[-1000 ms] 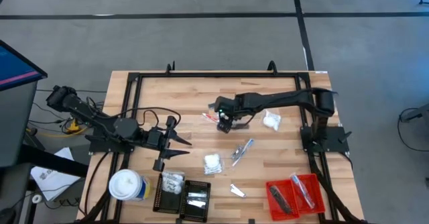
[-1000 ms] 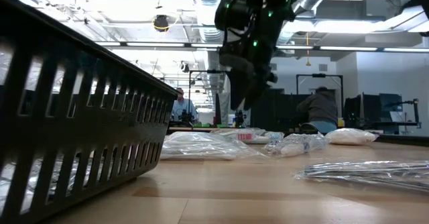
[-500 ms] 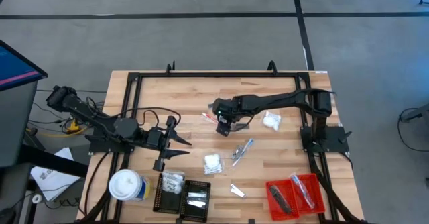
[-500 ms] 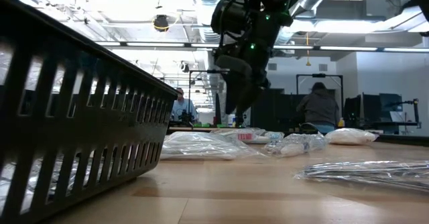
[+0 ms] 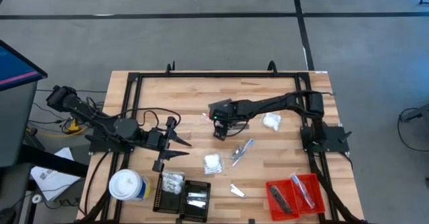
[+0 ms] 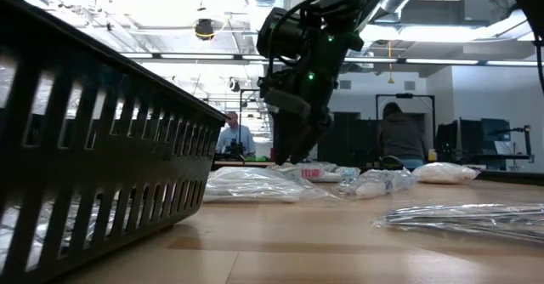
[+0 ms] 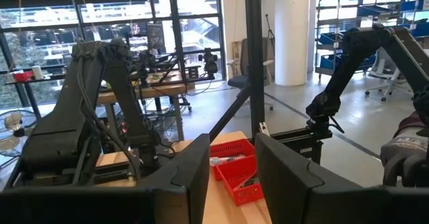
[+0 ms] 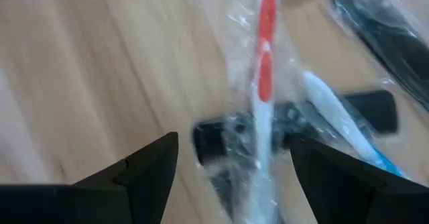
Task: Pick & Place Travel size toiletries
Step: Put the black hair comb into the left red bin
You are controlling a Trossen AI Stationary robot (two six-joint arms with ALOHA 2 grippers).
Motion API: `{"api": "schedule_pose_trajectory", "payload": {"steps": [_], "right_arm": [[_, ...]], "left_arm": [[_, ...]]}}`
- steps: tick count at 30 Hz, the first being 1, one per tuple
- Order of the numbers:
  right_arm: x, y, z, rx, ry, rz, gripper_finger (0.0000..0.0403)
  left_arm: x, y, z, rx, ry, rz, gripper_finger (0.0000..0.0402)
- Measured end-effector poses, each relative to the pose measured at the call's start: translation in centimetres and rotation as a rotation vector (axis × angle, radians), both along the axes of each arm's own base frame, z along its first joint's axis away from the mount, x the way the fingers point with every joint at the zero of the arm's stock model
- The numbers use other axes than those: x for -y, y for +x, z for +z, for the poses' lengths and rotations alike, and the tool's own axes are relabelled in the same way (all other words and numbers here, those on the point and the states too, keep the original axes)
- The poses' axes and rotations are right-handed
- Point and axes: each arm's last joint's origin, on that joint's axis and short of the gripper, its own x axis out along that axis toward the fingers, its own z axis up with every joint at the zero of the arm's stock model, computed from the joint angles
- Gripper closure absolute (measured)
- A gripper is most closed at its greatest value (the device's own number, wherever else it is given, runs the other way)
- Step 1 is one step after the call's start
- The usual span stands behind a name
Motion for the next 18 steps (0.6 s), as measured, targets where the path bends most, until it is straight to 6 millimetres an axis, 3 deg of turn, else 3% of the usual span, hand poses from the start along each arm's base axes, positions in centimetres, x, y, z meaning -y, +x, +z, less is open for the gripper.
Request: {"api": "schedule_pose_trajectory", "payload": {"steps": [6, 11, 18], "right_arm": [[0.2, -0.1, -0.1, -0.005, -0.003, -0.007, 0.0121], [-0.8, -0.2, 0.3, -0.015, 0.001, 0.021, 0.0121], [-2.8, -2.2, 3.2, -0.102, 0.007, 0.057, 0.0121]], "left_arm": [[0.0, 0.0, -0.1, -0.007, 0.002, 0.000, 0.0289], [0.1, -0.3, -0.1, -0.020, 0.009, -0.011, 0.0289], [0.1, -0.5, -0.1, -0.036, 0.011, -0.002, 0.0289]]}}
